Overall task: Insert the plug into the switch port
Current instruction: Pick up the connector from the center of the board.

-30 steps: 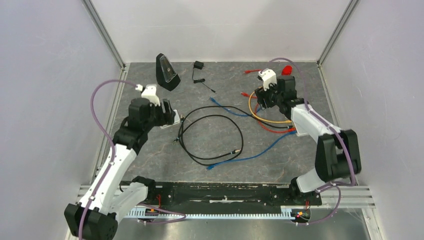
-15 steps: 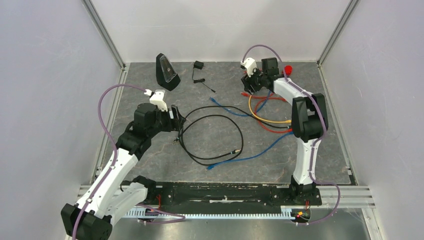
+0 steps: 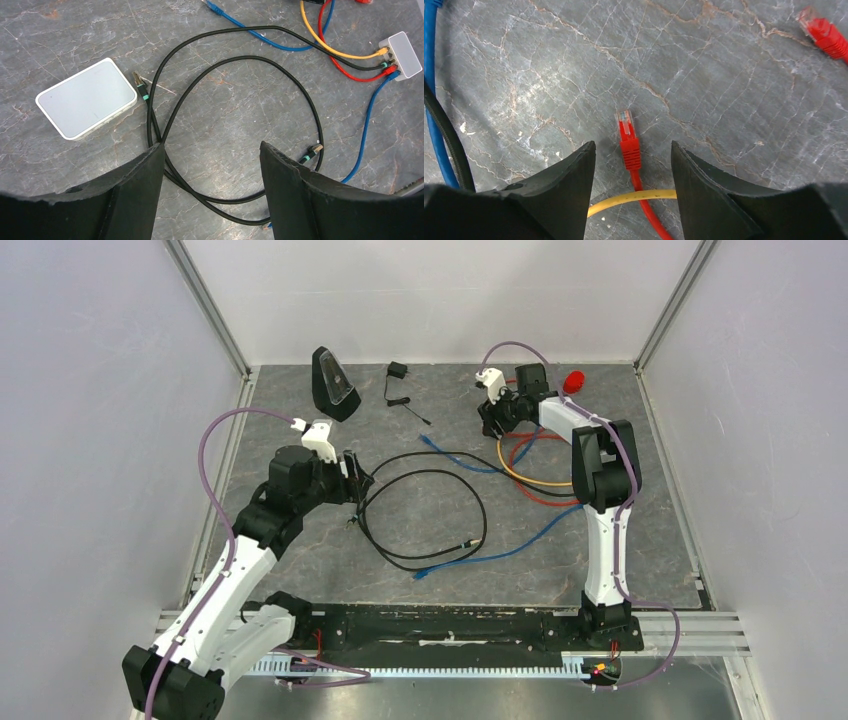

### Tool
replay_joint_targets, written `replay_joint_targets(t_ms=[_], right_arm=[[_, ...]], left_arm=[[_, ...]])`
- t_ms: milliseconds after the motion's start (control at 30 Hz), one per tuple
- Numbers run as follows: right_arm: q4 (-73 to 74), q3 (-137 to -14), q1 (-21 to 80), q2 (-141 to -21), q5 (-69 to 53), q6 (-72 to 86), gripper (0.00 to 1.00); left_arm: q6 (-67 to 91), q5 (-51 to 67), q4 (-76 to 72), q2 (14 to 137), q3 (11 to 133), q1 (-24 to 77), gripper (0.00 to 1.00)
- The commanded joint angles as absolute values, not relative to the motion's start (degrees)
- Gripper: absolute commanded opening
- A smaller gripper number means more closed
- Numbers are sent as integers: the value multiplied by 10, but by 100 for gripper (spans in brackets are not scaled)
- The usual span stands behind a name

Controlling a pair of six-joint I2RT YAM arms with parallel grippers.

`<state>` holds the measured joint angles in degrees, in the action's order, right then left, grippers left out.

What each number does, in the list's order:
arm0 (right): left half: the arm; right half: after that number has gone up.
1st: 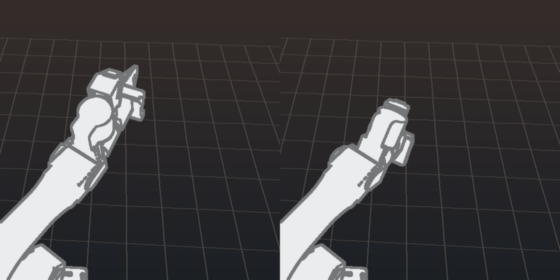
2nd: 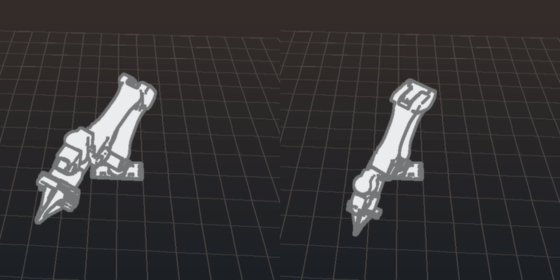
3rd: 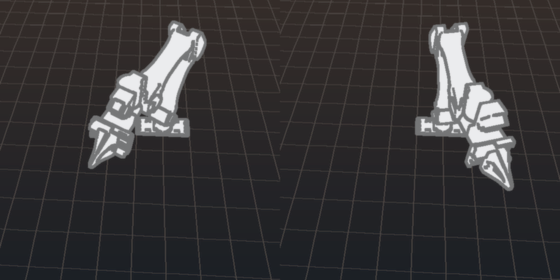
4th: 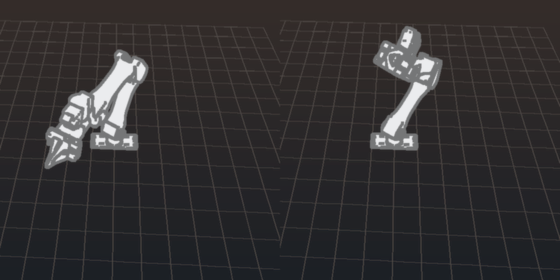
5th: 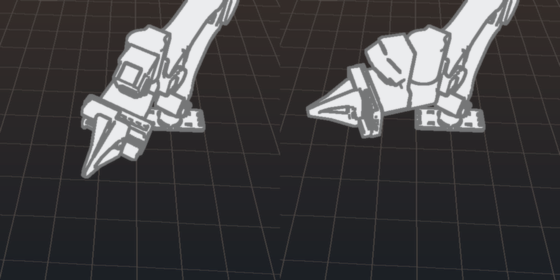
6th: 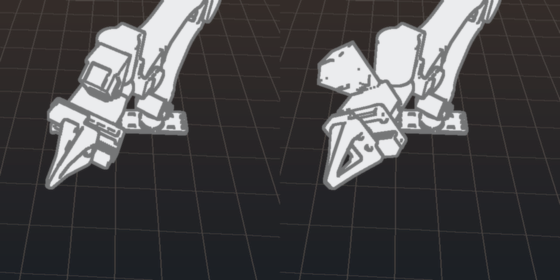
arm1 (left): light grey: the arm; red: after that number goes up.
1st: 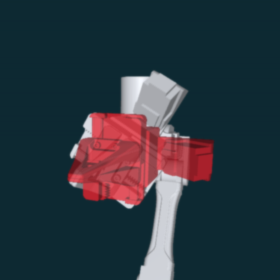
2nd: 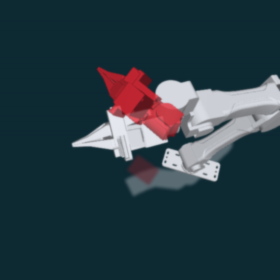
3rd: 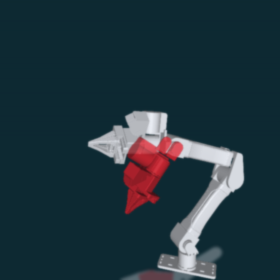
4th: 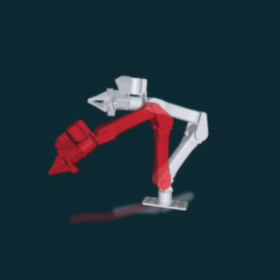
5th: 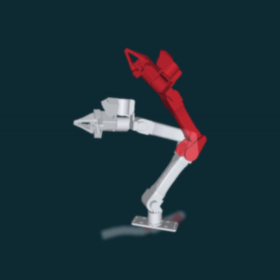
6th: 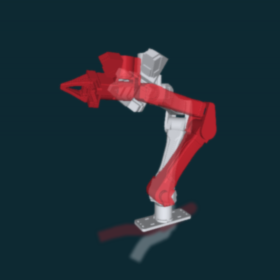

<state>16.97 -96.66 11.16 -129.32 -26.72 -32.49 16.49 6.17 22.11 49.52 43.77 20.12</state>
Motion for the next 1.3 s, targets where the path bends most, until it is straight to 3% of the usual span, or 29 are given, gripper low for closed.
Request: replay_joint_targets(t_ms=[0, 433, 500, 667, 700, 933, 1100, 1267], right_arm=[[173, -981, 111, -1300, -267, -319, 58], [197, -942, 128, -1290, -239, -383, 44], [197, -945, 132, -1293, -240, -385, 37], [181, -965, 137, -1283, -266, -365, 2], [175, -975, 138, -1277, -276, -348, 0], [-53, -954, 137, -1162, -360, -131, 0], [-227, -893, 136, -1062, -330, -22, 0], [-335, -866, 132, -987, -303, 59, 0]], left_arm=[[139, 69, 196, 491, 456, 204, 75], [136, 64, 195, 488, 455, 204, 74], [136, 62, 195, 486, 455, 204, 74], [133, 60, 194, 484, 453, 204, 74], [131, 61, 195, 484, 453, 203, 74], [129, 40, 204, 478, 455, 197, 78], [134, 4, 206, 472, 452, 194, 81], [177, -90, 214, 485, 452, 193, 91]])
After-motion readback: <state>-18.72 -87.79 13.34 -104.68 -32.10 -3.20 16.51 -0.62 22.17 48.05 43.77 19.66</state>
